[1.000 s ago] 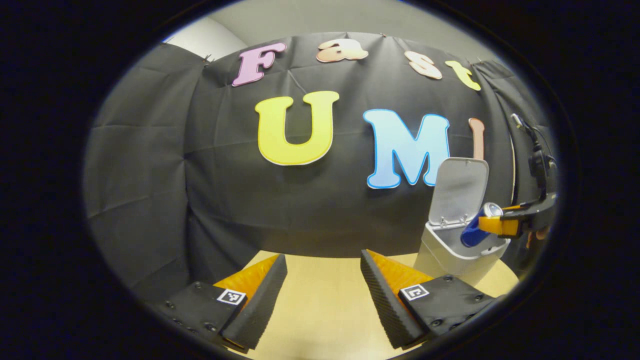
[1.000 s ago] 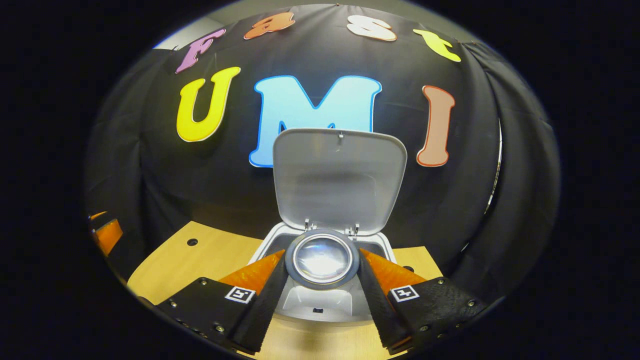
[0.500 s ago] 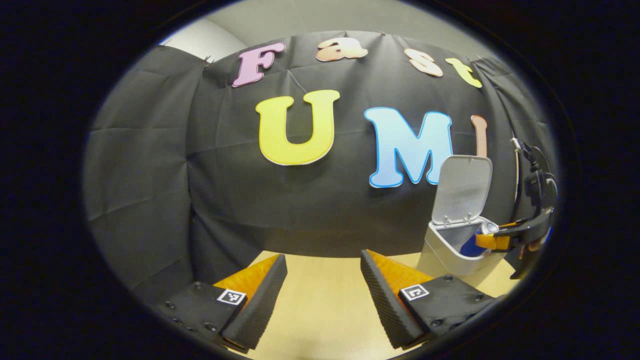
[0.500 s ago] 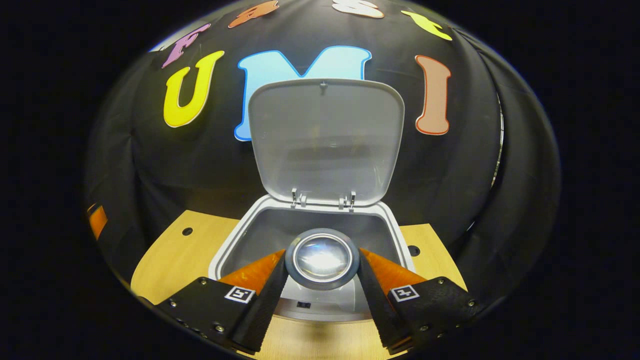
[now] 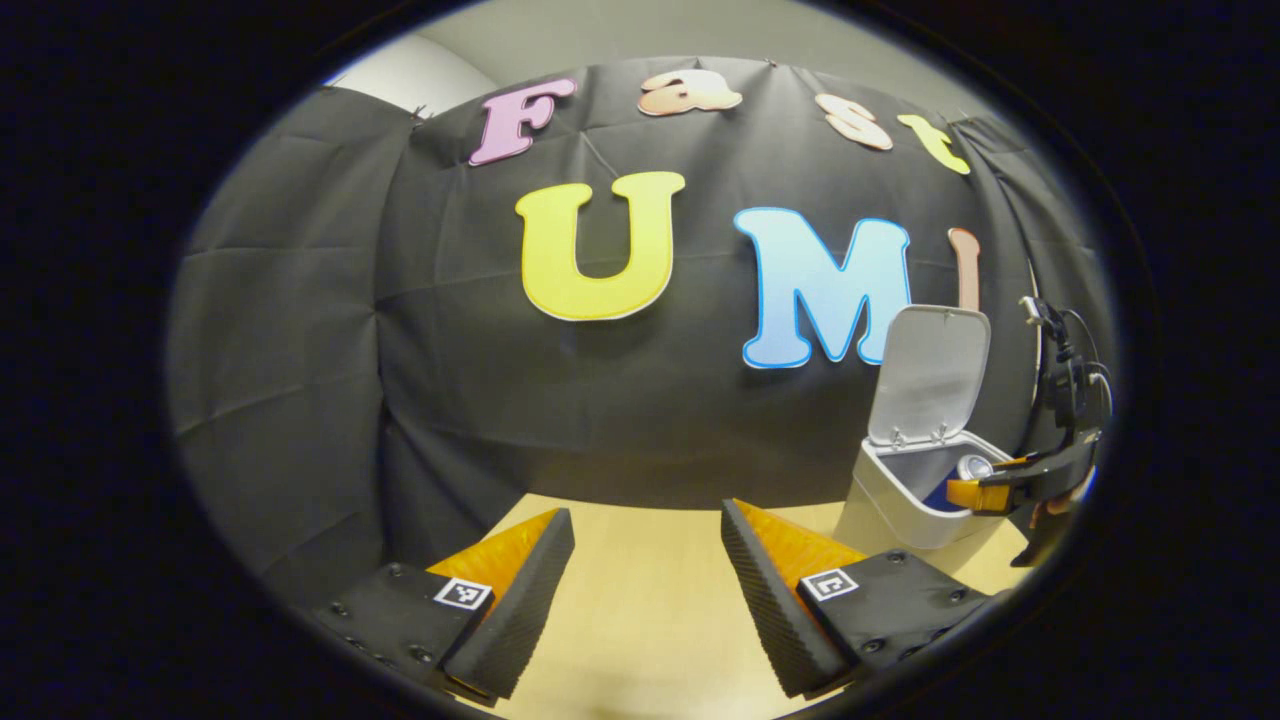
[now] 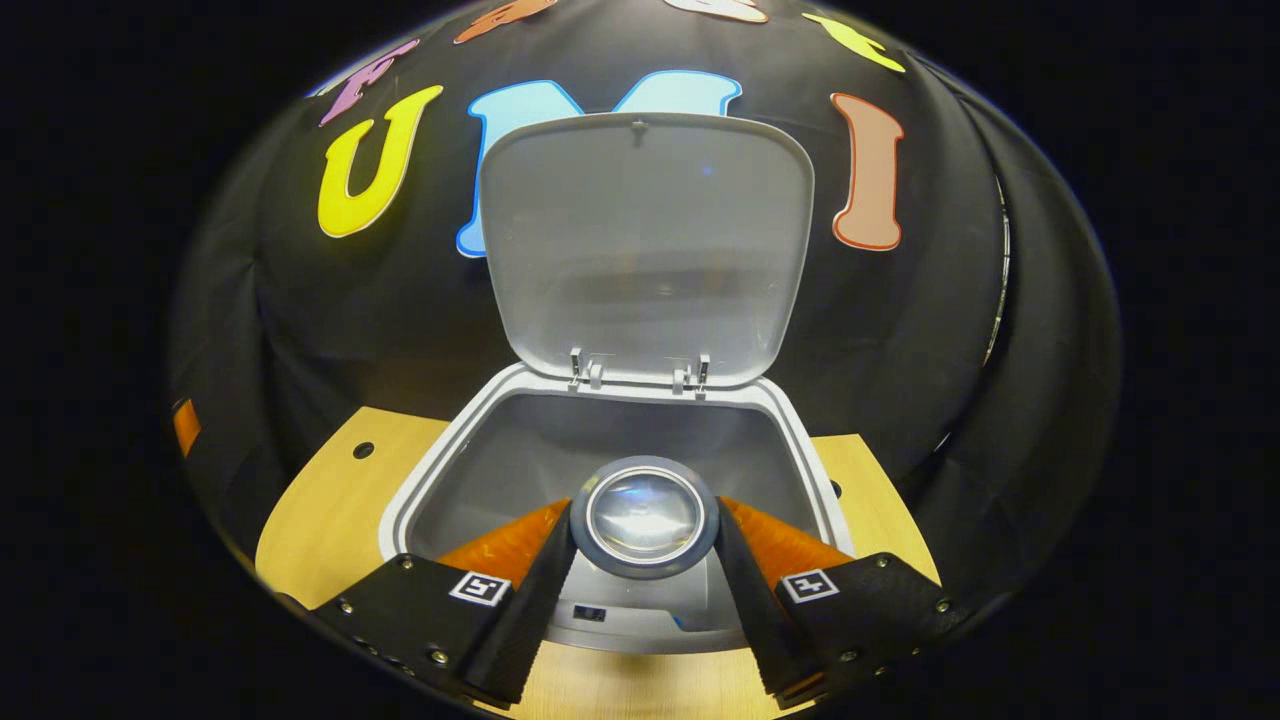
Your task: Press the lid of the desktop garbage bin to open it, pick up the crumpled paper on the desktop and throw it into the bin, then pick up the pop can on the desktop and drop it into the bin, and finally close the garbage bin lid.
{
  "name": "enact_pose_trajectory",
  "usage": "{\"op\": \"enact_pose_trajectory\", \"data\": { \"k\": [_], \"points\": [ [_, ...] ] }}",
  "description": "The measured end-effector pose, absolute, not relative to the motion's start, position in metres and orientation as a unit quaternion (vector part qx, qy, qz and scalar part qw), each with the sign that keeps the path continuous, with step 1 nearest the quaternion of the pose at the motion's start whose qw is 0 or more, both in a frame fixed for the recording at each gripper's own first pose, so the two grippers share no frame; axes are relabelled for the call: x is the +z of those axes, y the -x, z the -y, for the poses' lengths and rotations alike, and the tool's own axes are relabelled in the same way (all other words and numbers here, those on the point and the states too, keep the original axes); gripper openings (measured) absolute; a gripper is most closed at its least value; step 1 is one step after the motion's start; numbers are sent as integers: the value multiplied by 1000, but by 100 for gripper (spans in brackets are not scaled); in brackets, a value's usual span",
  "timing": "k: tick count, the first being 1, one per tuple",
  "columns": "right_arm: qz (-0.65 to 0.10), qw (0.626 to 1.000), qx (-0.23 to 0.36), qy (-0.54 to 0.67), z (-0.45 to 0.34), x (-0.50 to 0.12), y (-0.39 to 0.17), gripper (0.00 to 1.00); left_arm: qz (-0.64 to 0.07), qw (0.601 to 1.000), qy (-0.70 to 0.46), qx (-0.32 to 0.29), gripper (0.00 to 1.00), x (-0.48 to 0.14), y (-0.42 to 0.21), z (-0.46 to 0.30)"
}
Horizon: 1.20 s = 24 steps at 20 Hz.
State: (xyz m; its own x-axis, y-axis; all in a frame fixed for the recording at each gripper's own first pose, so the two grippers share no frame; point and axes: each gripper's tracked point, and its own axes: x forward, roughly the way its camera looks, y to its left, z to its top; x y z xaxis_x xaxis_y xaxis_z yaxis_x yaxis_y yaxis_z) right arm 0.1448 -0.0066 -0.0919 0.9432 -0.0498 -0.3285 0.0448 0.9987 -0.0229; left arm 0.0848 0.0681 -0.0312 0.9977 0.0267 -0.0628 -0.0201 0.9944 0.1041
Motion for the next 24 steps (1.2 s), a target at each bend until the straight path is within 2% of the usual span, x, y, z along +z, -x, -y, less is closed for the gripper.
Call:
{"op": "enact_pose_trajectory", "data": {
  "k": [11, 12, 14, 16, 20, 21, 22, 23, 24],
  "points": [
    [-161, 987, -18, 11, 2, -91, -148, 85, -37, 998, -52, 4, 97, -34, -83, -61],
    [-160, 987, -18, 11, 2, -91, -148, 85, -37, 998, -52, 4, 92, -34, -84, -62],
    [-159, 987, -18, 11, 3, -90, -148, 85, -38, 998, -51, 4, 100, -35, -84, -61],
    [-159, 987, -18, 11, 2, -90, -148, 85, -38, 998, -50, 5, 100, -35, -84, -62],
    [-158, 987, -18, 11, 3, -90, -148, 85, -39, 998, -49, 6, 92, -36, -83, -62],
    [-157, 987, -18, 11, 3, -90, -148, 85, -40, 998, -48, 6, 92, -37, -84, -63],
    [-156, 988, -18, 11, 2, -90, -148, 86, -39, 998, -48, 6, 97, -37, -84, -63],
    [-154, 988, -18, 11, 3, -90, -148, 86, -39, 998, -48, 7, 97, -37, -83, -63],
    [-153, 988, -18, 12, 2, -89, -147, 86, -40, 998, -48, 7, 92, -37, -83, -63]
  ]
}}
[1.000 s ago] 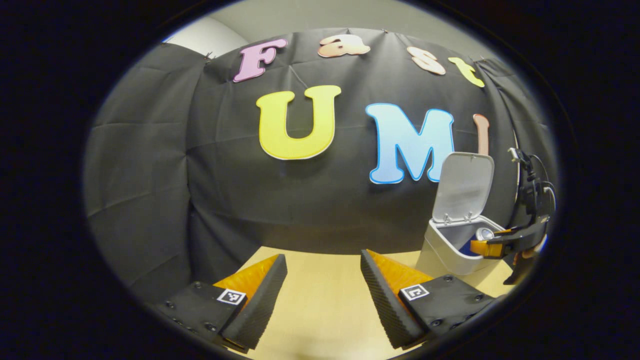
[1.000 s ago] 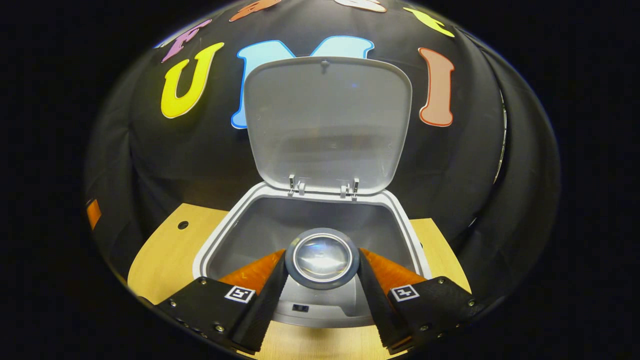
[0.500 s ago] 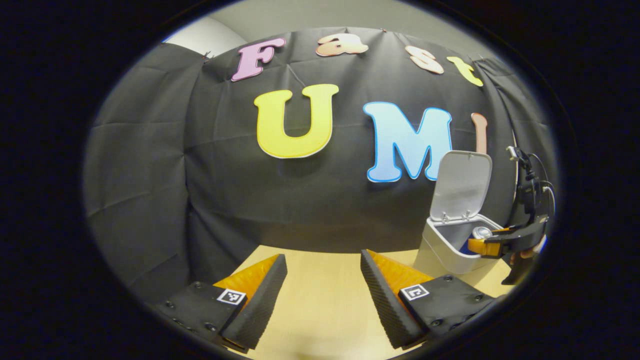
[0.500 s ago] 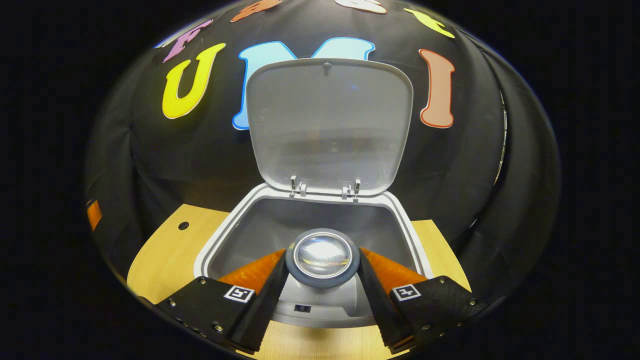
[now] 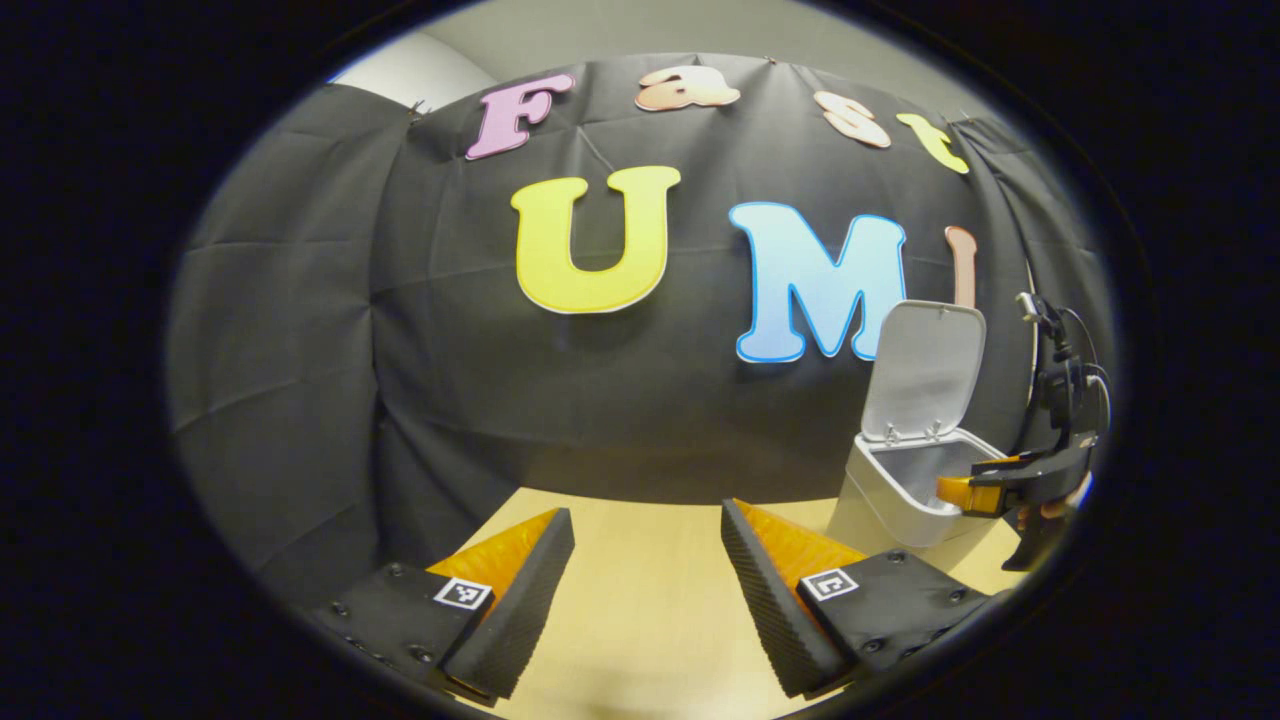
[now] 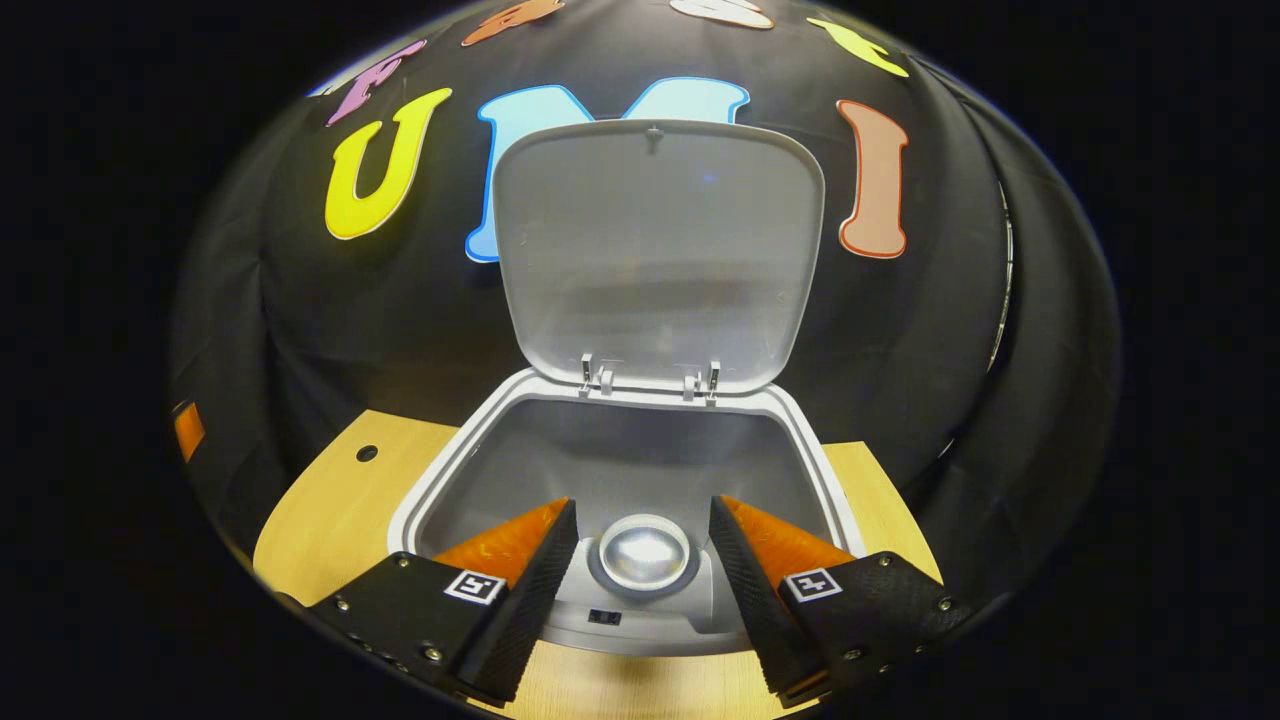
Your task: Press the lid of the desktop garbage bin to open it, pick up the crumpled paper on the desktop and throw it into the bin, then pick up the pop can on the desktop and drop it into the bin, and finally close the garbage bin lid.
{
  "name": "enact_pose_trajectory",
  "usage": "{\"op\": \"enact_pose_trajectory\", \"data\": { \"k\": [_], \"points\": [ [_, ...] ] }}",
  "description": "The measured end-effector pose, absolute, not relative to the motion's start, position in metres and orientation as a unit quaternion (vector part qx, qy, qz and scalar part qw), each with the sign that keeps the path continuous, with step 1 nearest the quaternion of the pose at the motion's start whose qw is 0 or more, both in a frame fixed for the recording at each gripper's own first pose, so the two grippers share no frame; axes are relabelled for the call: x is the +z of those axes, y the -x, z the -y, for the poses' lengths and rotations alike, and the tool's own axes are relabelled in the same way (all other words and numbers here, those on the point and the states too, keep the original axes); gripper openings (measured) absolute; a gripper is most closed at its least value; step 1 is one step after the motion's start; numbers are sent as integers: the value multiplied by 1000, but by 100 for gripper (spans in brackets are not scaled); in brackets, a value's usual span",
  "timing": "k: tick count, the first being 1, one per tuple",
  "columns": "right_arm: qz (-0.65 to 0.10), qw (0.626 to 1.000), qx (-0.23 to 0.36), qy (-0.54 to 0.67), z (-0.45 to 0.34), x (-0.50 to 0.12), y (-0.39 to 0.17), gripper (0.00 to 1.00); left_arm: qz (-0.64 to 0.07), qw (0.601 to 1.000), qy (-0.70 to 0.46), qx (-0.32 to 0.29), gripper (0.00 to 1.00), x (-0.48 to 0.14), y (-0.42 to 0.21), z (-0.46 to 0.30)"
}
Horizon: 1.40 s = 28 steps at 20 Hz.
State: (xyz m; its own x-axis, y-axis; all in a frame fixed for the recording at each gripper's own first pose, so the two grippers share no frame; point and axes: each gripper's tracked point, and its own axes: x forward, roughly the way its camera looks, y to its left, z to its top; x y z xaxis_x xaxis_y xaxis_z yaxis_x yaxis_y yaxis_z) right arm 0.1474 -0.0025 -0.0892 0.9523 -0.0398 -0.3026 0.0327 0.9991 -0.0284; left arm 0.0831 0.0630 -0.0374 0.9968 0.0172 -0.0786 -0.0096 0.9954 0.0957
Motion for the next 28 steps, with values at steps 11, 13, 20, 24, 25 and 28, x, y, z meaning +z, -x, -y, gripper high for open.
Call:
{"op": "enact_pose_trajectory", "data": {
  "k": [11, 13, 20, 24, 25, 28],
  "points": [
    [-147, 989, -19, 12, 2, -89, -147, 88, -41, 998, -44, 12, 92, -39, -81, -68],
    [-145, 989, -19, 12, 2, -88, -147, 88, -40, 998, -44, 13, 92, -39, -80, -69],
    [-143, 989, -21, 10, 1, -88, -147, 93, -38, 998, -50, 13, 92, -37, -78, -71],
    [-138, 990, -11, -9, -5, -81, -146, 96, -38, 998, -54, 9, 100, -37, -75, -69],
    [-133, 991, -14, -9, -3, -77, -145, 96, -39, 998, -55, 8, 100, -37, -74, -69],
    [-122, 992, -16, -11, -3, -64, -144, 96, -40, 998, -52, 3, 97, -38, -70, -68]
  ]
}}
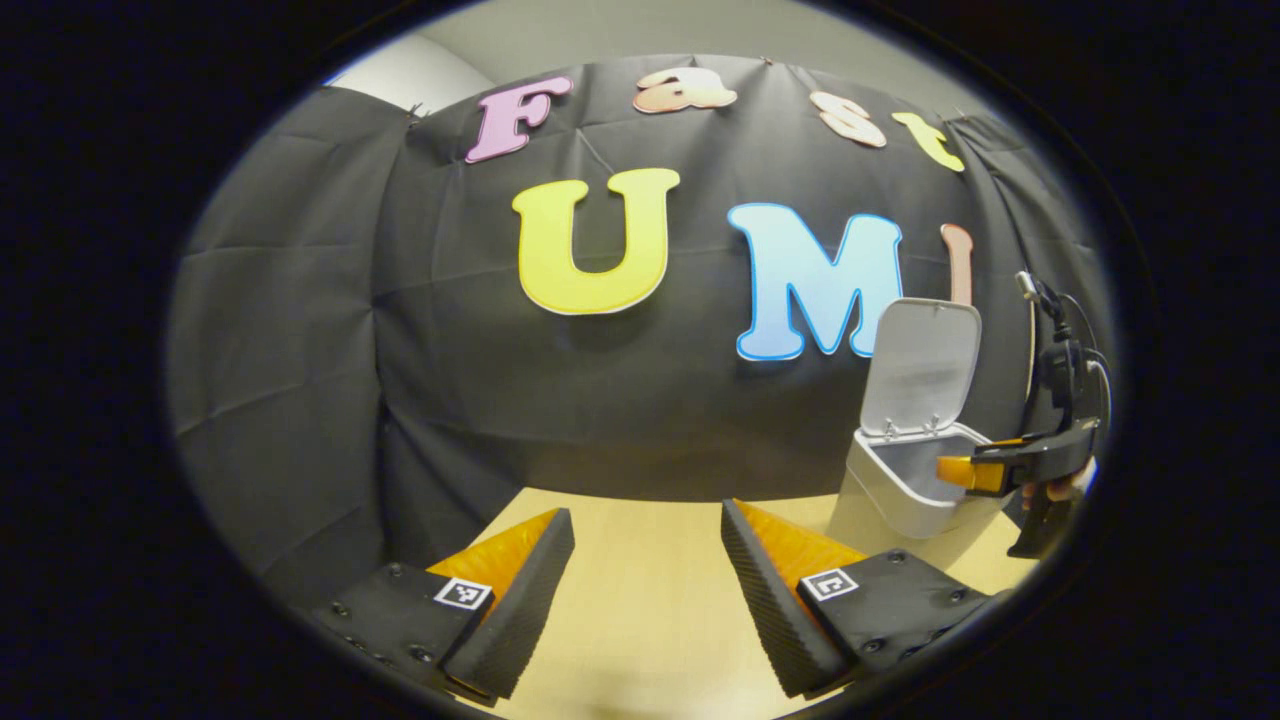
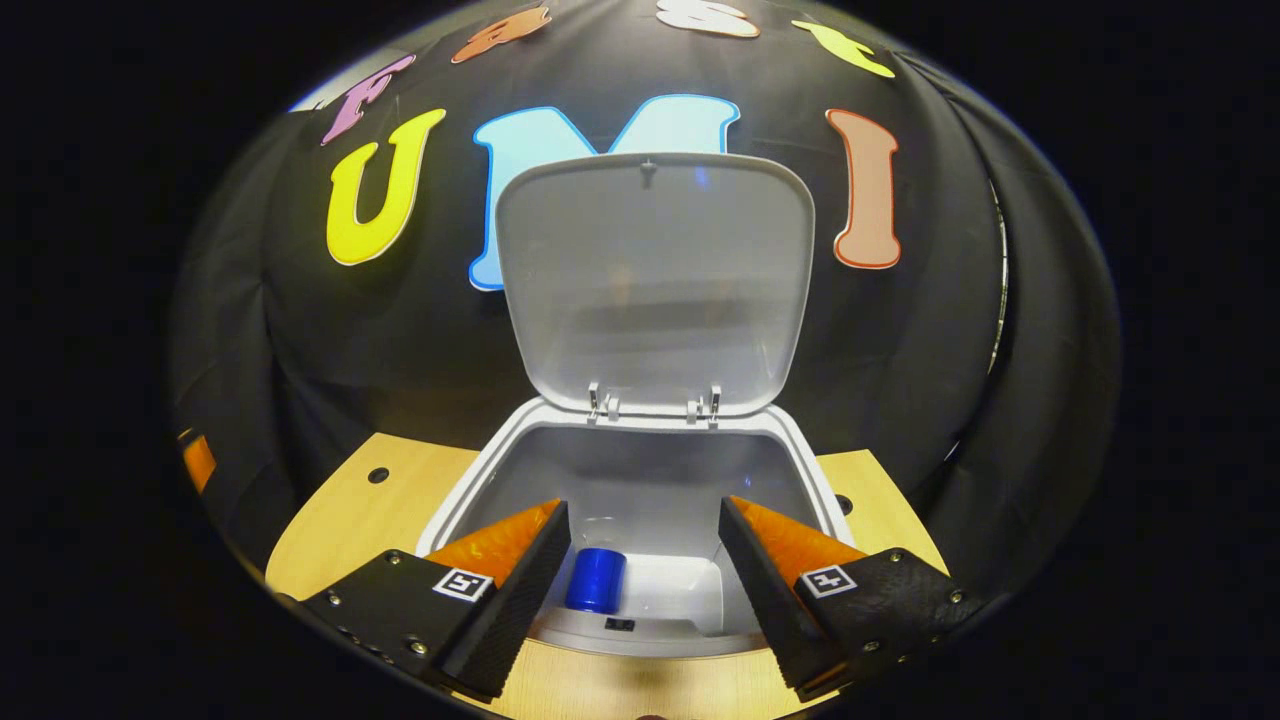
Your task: Press the lid of the desktop garbage bin to open it, pick up the crumpled paper on the desktop and throw it into the bin, then pick up the pop can on the desktop and drop it into the bin, and finally close the garbage bin lid.
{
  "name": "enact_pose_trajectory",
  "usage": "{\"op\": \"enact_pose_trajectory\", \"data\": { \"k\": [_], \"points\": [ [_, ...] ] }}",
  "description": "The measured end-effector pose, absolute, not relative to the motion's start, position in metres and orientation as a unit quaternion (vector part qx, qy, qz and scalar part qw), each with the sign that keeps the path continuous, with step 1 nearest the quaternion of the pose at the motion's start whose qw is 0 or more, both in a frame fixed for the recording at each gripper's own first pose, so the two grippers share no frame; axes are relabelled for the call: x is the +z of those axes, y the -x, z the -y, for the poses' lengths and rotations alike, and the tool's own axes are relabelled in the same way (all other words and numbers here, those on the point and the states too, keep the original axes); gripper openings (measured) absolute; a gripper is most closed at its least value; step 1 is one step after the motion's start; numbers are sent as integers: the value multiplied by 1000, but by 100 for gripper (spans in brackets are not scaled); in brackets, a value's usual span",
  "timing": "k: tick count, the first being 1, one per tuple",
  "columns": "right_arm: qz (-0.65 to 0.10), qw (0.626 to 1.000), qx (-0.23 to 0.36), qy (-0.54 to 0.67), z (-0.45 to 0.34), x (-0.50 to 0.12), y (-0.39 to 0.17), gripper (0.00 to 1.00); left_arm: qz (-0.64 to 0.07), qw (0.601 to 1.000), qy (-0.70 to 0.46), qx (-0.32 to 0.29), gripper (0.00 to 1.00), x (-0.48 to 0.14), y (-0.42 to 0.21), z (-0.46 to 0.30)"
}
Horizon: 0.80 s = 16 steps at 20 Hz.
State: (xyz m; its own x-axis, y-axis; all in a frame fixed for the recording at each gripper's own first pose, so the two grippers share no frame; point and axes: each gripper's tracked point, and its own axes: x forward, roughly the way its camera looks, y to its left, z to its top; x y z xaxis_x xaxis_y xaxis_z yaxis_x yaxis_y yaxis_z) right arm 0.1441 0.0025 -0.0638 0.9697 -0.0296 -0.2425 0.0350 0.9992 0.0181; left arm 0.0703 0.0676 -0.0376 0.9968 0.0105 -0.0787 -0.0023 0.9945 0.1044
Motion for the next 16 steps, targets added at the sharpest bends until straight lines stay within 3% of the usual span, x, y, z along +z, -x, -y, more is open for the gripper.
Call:
{"op": "enact_pose_trajectory", "data": {
  "k": [6, 10, 12, 13, 14, 15, 16],
  "points": [
    [-81, 997, -18, -7, -1, -20, -135, 96, -40, 998, -47, -3, 100, -38, -61, -66],
    [-44, 999, -19, 4, 2, 25, -130, 95, -41, 998, -43, -4, 92, -38, -54, -67],
    [-25, 999, -21, 10, 4, 51, -130, 95, -41, 998, -44, -2, 97, -39, -51, -68],
    [-16, 1000, -22, 11, 5, 64, -129, 95, -41, 998, -46, -2, 92, -39, -49, -69],
    [-7, 1000, -23, 12, 6, 77, -129, 95, -41, 998, -46, -2, 100, -39, -47, -69],
    [0, 1000, -24, 13, 8, 88, -128, 96, -42, 998, -46, -2, 92, -39, -45, -69],
    [9, 1000, -24, 13, 9, 100, -129, 96, -42, 998, -44, -3, 97, -39, -43, -69]
  ]
}}
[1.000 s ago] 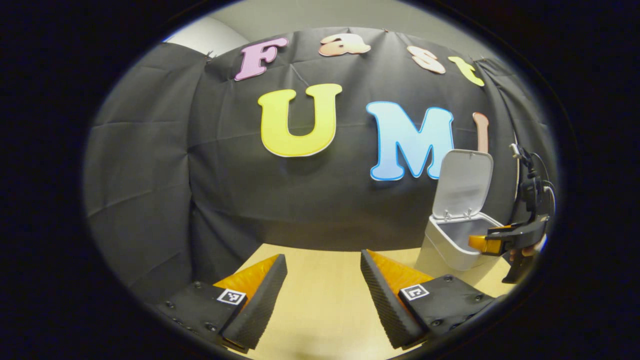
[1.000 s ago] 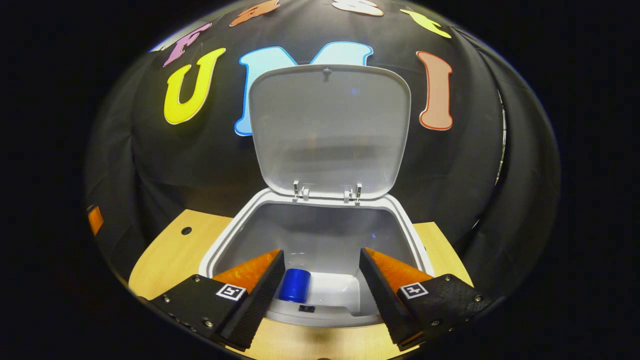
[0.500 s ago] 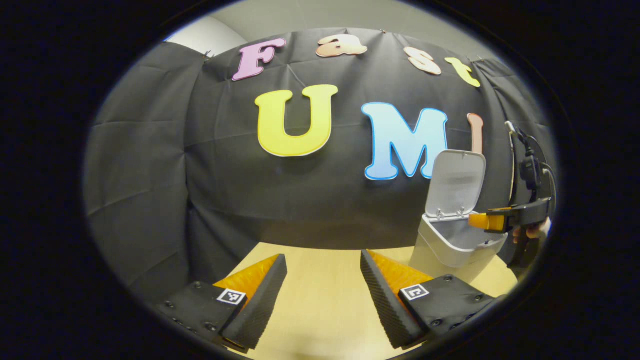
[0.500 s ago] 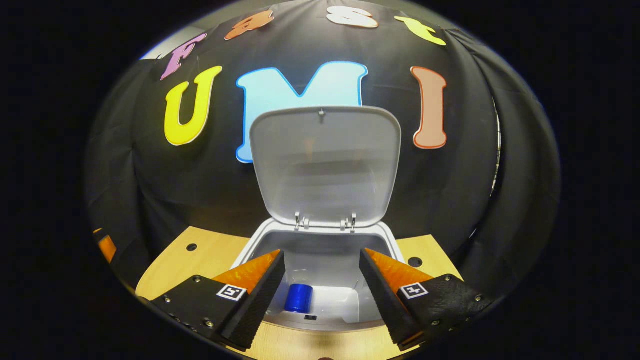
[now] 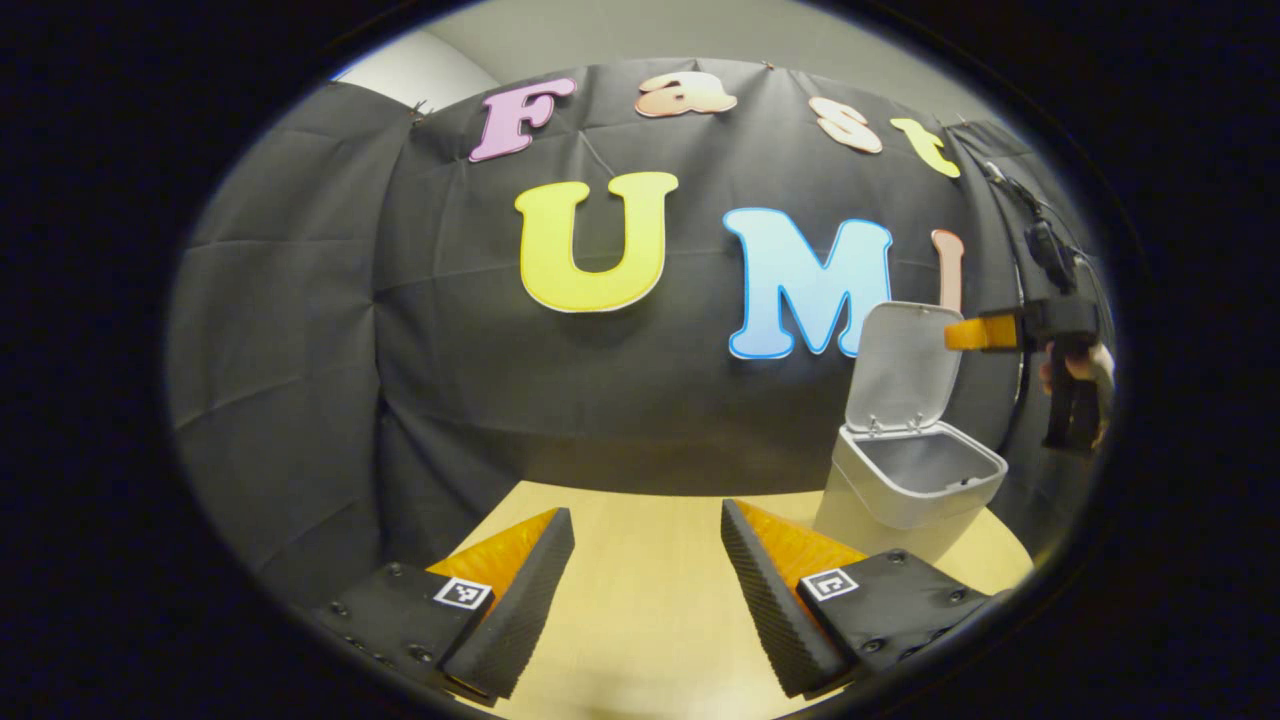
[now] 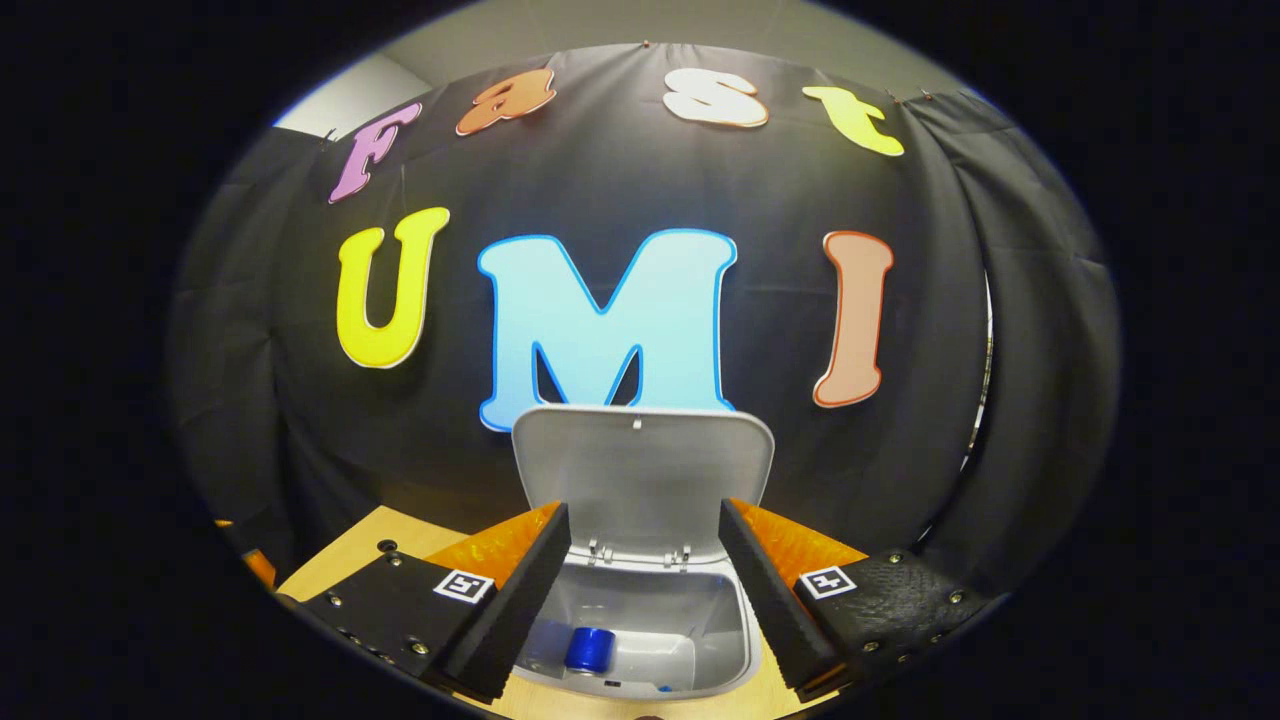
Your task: Press the lid of the desktop garbage bin to open it, pick up the crumpled paper on the desktop and throw it into the bin, then pick up the pop can on the desktop and drop it into the bin, and finally close the garbage bin lid.
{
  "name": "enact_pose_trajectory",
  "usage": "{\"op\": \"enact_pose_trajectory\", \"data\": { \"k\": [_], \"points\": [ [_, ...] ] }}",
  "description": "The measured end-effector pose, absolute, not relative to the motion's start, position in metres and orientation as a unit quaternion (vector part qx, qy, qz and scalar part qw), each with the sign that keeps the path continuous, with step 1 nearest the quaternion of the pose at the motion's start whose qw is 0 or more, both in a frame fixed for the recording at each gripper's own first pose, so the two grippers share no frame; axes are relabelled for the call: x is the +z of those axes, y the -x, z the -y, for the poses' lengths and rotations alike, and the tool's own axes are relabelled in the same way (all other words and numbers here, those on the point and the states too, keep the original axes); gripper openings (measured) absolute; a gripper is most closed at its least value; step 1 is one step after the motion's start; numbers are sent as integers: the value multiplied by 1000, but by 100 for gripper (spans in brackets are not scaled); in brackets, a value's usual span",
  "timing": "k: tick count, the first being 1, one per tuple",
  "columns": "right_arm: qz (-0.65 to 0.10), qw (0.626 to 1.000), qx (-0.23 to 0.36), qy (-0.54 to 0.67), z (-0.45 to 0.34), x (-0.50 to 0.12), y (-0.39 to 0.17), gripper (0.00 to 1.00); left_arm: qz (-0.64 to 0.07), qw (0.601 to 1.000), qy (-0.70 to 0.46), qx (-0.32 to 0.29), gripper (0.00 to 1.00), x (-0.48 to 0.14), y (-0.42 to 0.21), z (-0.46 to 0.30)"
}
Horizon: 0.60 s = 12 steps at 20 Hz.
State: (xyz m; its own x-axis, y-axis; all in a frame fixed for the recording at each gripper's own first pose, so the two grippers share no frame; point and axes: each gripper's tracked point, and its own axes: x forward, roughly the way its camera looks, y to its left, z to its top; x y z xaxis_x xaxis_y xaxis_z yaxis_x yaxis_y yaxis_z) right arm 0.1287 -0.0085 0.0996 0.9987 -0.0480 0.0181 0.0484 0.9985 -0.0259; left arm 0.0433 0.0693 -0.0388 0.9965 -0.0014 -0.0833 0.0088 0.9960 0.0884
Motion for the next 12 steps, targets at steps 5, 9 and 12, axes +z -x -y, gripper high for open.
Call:
{"op": "enact_pose_trajectory", "data": {
  "k": [5, 9, 12],
  "points": [
    [49, 998, -26, 20, 11, 153, -135, 95, -43, 998, -39, 5, 98, -39, -38, -75],
    [62, 997, -25, 27, 6, 179, -149, 95, -44, 998, -34, 14, 96, -40, -32, -81],
    [61, 997, -25, 29, 5, 186, -165, 95, -43, 998, -32, 23, 100, -41, -26, -88]
  ]
}}
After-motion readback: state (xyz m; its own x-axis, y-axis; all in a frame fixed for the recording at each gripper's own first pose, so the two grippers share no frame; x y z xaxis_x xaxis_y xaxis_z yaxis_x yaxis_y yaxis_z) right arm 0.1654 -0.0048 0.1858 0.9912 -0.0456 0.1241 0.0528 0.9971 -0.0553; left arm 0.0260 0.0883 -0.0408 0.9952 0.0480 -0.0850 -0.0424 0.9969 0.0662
